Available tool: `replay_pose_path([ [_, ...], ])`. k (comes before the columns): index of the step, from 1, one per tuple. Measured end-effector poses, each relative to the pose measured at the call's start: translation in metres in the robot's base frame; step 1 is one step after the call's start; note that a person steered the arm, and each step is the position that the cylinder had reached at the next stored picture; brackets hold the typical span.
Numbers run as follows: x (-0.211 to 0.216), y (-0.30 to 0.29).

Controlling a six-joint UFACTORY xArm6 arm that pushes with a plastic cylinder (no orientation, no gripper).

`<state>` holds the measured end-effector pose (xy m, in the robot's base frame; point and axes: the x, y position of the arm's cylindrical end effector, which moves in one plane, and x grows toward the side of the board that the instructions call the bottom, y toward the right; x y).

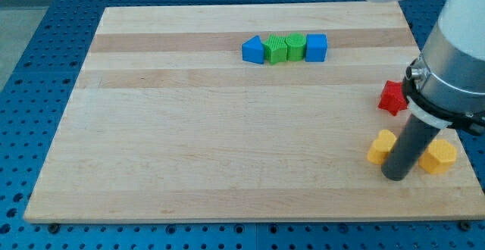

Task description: Place the hexagon in between the red circle and heart

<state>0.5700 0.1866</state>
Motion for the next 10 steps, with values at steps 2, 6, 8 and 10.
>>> replay_pose_path([
  [2, 0.049, 0.024],
  [6, 0.010, 0.080],
  [8, -0.023, 0.080],
  [10, -0.051, 0.070],
])
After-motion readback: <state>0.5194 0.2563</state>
